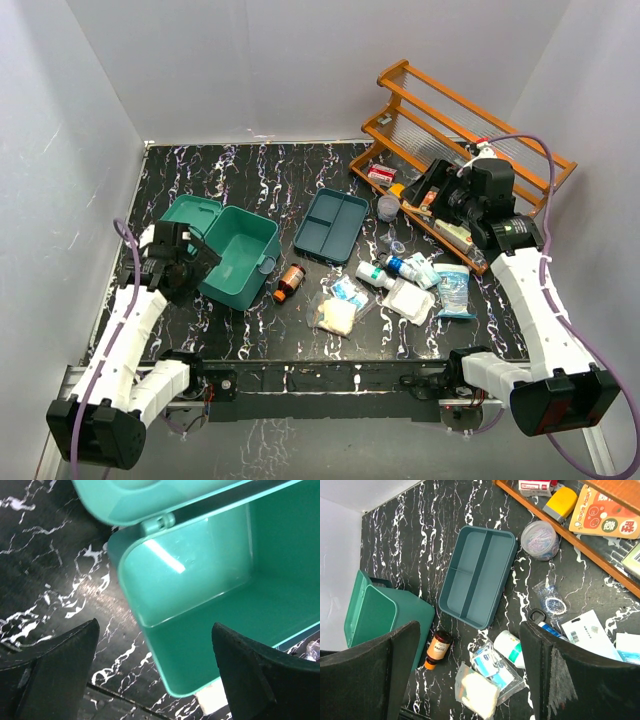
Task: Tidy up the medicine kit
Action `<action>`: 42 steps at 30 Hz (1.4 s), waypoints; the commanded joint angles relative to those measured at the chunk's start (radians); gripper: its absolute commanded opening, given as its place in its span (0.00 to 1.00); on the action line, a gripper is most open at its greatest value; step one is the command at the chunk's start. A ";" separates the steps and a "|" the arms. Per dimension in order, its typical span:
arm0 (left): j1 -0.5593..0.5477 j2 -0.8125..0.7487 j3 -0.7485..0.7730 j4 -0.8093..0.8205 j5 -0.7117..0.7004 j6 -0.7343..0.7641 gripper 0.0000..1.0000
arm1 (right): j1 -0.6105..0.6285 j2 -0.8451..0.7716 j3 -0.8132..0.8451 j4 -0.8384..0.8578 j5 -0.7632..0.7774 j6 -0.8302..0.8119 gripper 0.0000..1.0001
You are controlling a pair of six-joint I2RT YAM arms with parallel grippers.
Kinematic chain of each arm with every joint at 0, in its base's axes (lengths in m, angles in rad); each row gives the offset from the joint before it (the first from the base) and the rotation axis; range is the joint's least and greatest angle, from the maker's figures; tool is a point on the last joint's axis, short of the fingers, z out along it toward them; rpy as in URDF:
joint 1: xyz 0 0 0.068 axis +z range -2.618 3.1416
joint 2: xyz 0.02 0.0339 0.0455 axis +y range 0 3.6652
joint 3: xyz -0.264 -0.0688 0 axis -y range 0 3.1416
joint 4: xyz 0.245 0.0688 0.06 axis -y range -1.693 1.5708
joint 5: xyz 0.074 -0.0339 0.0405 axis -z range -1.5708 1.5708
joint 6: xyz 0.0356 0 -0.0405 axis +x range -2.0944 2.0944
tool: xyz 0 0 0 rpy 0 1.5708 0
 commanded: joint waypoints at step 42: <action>0.014 0.179 0.001 0.407 -0.020 0.298 0.83 | 0.290 0.092 -0.334 0.065 0.216 -0.088 0.60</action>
